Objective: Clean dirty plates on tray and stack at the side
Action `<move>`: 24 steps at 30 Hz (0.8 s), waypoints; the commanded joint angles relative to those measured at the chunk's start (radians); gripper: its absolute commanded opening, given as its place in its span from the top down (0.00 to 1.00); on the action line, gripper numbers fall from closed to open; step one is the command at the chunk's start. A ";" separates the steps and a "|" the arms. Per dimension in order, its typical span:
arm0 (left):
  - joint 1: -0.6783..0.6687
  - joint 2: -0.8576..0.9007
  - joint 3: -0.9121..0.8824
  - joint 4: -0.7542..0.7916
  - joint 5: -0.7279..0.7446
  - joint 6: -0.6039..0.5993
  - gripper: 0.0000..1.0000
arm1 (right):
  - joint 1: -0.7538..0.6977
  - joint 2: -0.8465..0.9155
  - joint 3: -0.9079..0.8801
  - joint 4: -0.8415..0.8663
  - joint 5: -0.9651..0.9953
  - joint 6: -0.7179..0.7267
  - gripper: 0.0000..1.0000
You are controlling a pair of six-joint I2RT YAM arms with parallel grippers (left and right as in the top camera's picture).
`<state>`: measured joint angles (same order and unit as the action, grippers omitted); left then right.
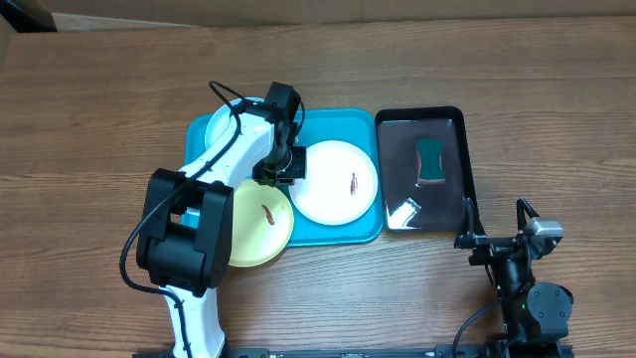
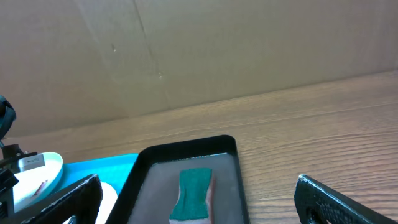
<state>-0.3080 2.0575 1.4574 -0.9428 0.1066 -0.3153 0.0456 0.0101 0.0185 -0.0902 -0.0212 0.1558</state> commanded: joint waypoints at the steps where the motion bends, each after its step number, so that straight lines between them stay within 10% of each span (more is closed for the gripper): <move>1: -0.003 -0.009 -0.014 0.006 -0.070 -0.032 0.91 | -0.001 -0.007 -0.011 0.006 0.006 -0.006 0.00; 24: -0.003 -0.010 0.060 -0.064 -0.029 -0.008 0.86 | -0.002 -0.007 -0.010 0.017 0.013 -0.003 0.00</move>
<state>-0.3080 2.0575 1.4841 -1.0027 0.0616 -0.3344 0.0460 0.0101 0.0185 -0.0853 -0.0185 0.1562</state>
